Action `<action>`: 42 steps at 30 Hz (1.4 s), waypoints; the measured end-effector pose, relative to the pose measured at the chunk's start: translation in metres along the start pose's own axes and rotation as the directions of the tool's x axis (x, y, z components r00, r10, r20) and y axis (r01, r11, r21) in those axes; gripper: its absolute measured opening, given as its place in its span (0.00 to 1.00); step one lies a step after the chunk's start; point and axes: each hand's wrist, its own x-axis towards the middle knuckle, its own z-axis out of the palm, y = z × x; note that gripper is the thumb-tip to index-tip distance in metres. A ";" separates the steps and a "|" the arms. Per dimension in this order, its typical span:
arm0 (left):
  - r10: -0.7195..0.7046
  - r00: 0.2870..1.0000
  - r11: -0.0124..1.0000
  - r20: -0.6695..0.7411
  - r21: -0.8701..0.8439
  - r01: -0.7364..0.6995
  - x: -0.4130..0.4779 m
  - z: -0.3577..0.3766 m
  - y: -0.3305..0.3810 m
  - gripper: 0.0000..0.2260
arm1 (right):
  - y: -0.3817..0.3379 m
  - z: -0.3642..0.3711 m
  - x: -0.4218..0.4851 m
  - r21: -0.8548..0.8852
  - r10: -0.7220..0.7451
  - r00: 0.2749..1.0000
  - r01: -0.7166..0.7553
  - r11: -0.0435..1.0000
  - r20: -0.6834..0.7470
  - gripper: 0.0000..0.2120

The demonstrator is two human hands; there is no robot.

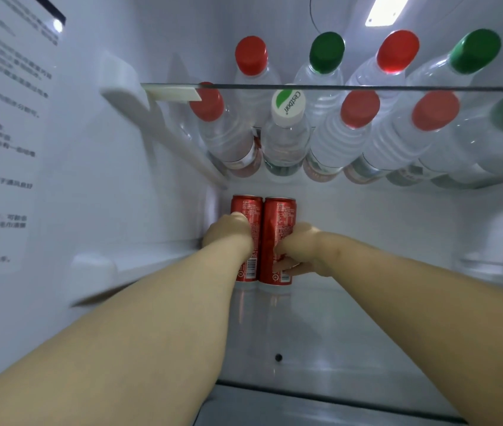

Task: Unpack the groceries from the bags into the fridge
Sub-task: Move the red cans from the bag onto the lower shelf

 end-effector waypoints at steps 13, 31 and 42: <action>0.050 0.998 0.999 0.034 0.017 -0.050 -0.028 -0.018 0.004 0.10 | -0.004 -0.012 -0.030 -0.329 -0.064 0.996 0.041 0.944 -0.059 0.07; 0.222 0.961 0.966 -0.165 -0.093 -0.240 -0.179 -0.086 0.021 0.08 | 0.007 -0.022 -0.189 -0.452 -0.316 0.885 0.140 0.881 -0.342 0.13; 0.289 0.936 0.927 -0.202 -0.184 -0.326 -0.305 -0.100 -0.006 0.08 | 0.040 0.015 -0.309 -0.352 -0.386 0.838 0.253 0.901 -0.387 0.13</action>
